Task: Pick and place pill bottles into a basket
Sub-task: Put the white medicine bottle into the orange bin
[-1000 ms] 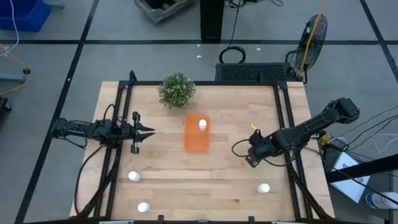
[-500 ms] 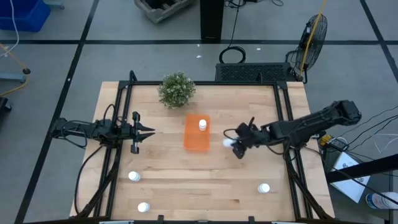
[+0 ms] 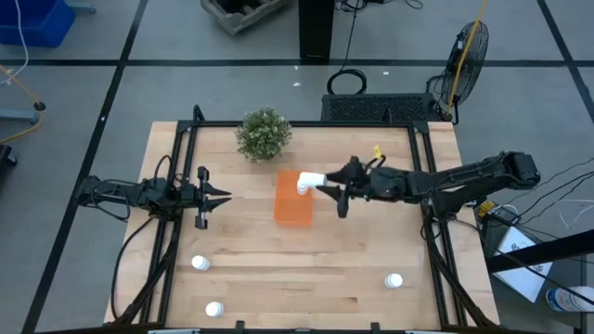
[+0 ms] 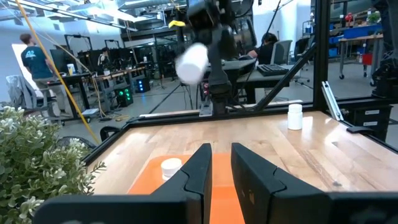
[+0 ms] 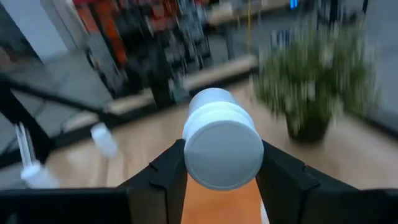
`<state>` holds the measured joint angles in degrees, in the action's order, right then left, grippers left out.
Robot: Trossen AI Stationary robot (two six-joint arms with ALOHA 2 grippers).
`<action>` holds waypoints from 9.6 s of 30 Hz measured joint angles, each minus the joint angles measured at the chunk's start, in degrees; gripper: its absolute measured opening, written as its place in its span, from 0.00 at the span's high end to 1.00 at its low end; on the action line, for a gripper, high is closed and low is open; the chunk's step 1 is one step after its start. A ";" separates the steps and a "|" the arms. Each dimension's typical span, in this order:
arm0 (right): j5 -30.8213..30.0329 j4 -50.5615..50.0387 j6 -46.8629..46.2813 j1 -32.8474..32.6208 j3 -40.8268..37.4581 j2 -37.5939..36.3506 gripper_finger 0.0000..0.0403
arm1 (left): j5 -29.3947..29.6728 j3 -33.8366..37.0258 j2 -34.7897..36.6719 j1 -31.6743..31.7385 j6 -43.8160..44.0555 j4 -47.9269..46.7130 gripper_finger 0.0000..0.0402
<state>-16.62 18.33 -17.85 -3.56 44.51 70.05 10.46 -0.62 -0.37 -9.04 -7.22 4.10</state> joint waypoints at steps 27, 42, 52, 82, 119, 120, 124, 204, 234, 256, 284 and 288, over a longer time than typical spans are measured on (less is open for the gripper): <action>3.34 -1.15 17.05 3.80 17.54 8.98 0.63 | 0.00 0.00 -0.01 0.01 0.00 0.07 0.83; 12.55 -41.88 10.96 8.27 44.64 27.71 0.63 | 0.00 0.00 -0.01 0.00 0.02 0.37 0.83; 20.13 -58.15 6.35 9.56 47.25 34.49 0.63 | 0.00 0.00 -0.01 0.02 0.01 0.43 0.83; 27.23 -62.06 8.09 9.59 47.30 44.05 0.59 | 0.00 0.00 -0.01 0.02 0.00 0.42 0.83; 25.44 -66.08 12.28 7.87 47.23 42.94 0.54 | 0.00 0.00 0.00 0.01 0.00 0.42 0.83; 25.46 -66.96 12.01 7.53 47.23 42.64 0.54 | 0.00 0.02 -0.01 0.00 0.00 0.39 0.83; 25.70 -70.34 9.42 4.74 47.17 40.25 0.56 | 0.00 0.02 -0.01 0.01 0.00 0.39 0.83; 20.54 -80.35 -88.00 -45.69 28.23 31.25 0.29 | 0.00 0.00 -0.01 0.00 0.00 0.40 0.83; 11.49 -79.96 -84.36 -43.27 27.78 30.47 0.61 | 0.00 0.00 -0.01 0.01 0.00 0.41 0.83; -40.20 -40.63 -19.27 -22.03 27.78 13.24 0.63 | 0.00 0.00 0.00 0.02 0.00 0.40 0.83; 5.43 -33.79 -12.60 8.16 36.34 29.33 0.63 | 0.00 0.00 0.01 0.00 0.00 0.41 0.83; 8.08 -46.62 -14.32 8.84 43.89 34.48 0.63 | 0.00 0.01 0.01 0.01 0.02 0.42 0.83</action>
<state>-8.54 -28.29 -32.17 5.27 88.41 104.53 10.46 -0.61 -0.36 -9.03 -7.20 4.51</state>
